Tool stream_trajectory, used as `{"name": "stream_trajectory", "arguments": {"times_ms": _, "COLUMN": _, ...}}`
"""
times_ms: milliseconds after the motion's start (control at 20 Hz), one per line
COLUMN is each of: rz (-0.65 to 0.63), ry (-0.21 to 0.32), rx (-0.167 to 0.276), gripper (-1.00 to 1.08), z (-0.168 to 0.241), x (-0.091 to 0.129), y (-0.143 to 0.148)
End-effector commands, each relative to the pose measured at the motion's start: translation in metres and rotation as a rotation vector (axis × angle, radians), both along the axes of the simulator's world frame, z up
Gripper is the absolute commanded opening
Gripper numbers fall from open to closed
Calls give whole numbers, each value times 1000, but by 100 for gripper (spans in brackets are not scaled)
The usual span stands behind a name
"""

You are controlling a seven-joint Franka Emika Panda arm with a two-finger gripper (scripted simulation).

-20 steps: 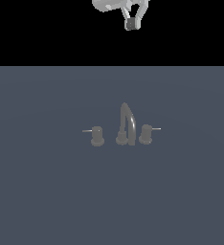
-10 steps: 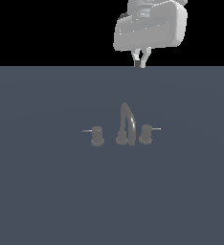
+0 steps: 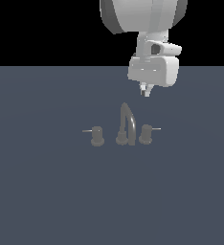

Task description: Turn on the faucet by rotating a designated handle.

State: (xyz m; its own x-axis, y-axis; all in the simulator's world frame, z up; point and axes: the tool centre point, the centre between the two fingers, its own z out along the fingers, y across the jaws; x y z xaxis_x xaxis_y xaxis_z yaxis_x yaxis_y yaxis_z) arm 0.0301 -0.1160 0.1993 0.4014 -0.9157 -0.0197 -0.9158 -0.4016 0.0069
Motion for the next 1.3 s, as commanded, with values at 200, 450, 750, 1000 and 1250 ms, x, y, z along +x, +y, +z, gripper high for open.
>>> {"name": "stream_trajectory", "arguments": {"times_ms": 200, "rz": -170, "ry": -5, "rx": -9, "gripper": -100, "z": -64, "x": 17, "y": -23}}
{"name": "stream_trajectory", "arguments": {"times_ms": 450, "rz": -264, "ry": -8, "rx": -14, "gripper": -100, "z": -101, "x": 22, "y": -35}}
{"name": "stream_trajectory", "arguments": {"times_ms": 750, "rz": -330, "ry": -11, "rx": -17, "gripper": -100, "z": -129, "x": 23, "y": -44}}
{"name": "stream_trajectory", "arguments": {"times_ms": 1000, "rz": -347, "ry": -11, "rx": -18, "gripper": -100, "z": -136, "x": 24, "y": -46}}
{"name": "stream_trajectory", "arguments": {"times_ms": 1250, "rz": -346, "ry": -11, "rx": -18, "gripper": -100, "z": -136, "x": 20, "y": -48}}
